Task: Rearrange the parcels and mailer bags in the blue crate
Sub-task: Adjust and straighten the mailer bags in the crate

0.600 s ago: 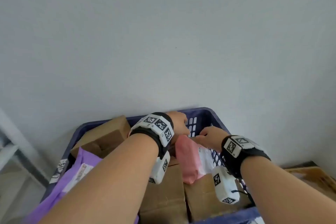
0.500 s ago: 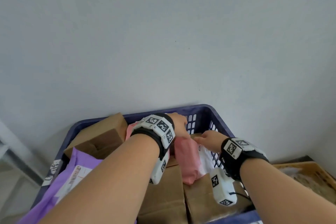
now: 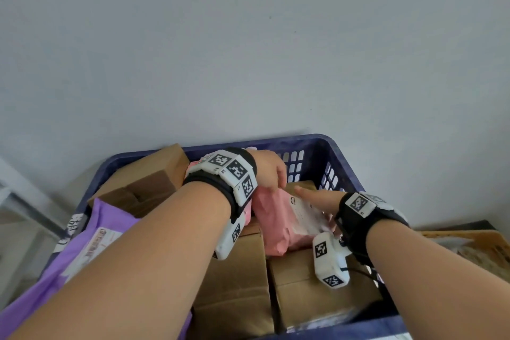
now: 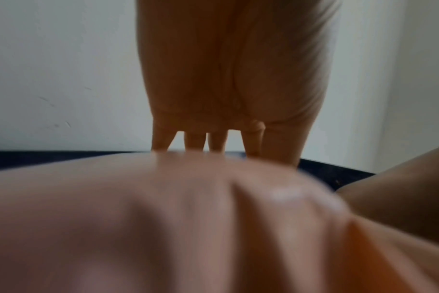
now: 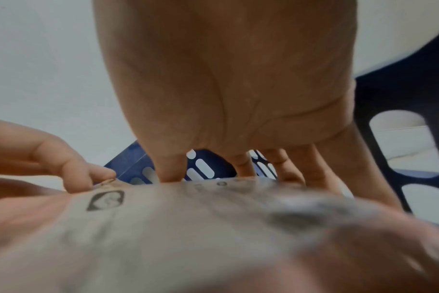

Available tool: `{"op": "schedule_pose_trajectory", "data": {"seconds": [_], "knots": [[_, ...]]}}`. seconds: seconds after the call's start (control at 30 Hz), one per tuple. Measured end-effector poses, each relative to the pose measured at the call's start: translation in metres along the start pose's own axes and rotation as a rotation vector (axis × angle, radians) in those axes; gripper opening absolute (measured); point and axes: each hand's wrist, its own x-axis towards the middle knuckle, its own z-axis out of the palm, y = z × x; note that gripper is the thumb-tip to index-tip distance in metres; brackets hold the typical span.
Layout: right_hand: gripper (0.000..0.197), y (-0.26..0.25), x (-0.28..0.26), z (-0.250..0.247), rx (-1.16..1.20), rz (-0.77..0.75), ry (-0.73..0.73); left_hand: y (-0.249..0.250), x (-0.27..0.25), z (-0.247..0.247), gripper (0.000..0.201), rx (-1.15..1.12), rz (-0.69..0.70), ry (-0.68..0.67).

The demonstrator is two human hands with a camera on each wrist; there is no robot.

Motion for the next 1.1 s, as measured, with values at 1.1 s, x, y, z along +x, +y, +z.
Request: {"op": "schedule_pose_trajectory", "data": {"seconds": [1.1], "knots": [[0.009,-0.023,0.043,-0.009,0.706,-0.220,-0.073,-0.025,-0.061,-0.035,0.081,-0.502,-0.155,0.153]]}}
